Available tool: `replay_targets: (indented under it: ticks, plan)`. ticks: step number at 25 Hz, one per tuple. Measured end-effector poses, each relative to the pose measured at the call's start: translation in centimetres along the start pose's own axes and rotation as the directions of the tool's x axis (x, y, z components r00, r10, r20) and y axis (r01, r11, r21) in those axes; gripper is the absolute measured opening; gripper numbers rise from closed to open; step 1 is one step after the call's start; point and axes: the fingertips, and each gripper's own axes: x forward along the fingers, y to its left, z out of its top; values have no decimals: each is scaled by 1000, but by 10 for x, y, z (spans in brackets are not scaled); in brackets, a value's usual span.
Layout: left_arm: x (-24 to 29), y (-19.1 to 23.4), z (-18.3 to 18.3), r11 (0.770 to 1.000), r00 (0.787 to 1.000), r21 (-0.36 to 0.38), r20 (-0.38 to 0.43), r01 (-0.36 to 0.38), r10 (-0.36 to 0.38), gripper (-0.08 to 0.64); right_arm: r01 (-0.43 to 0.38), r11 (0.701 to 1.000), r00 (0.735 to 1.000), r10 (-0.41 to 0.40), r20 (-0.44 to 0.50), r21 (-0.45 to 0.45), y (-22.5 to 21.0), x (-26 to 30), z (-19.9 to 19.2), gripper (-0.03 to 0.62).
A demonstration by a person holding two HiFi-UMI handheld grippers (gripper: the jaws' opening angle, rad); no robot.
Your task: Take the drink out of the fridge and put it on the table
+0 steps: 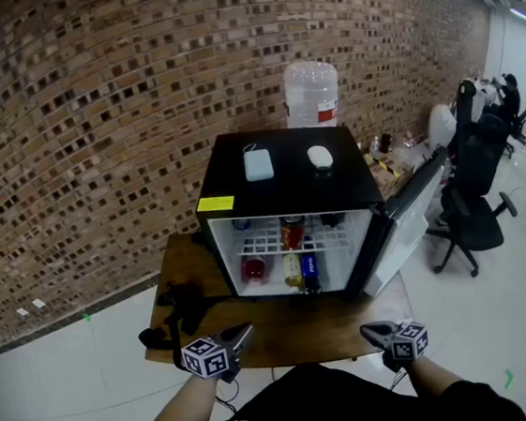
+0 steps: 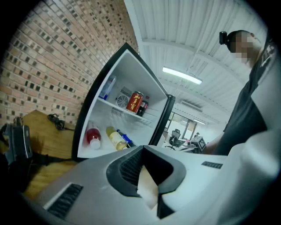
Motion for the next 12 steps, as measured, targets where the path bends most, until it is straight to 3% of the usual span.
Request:
replay_targets:
  ticks: [8, 12]
  plan:
    - [72, 7, 94, 984, 999, 176, 46, -17, 9, -3, 36, 999, 999, -36, 19, -15, 0, -26, 2, -6]
    - [111, 7, 127, 965, 999, 261, 34, -15, 6, 108, 65, 998, 997, -64, 51, -12, -4, -40, 8, -6]
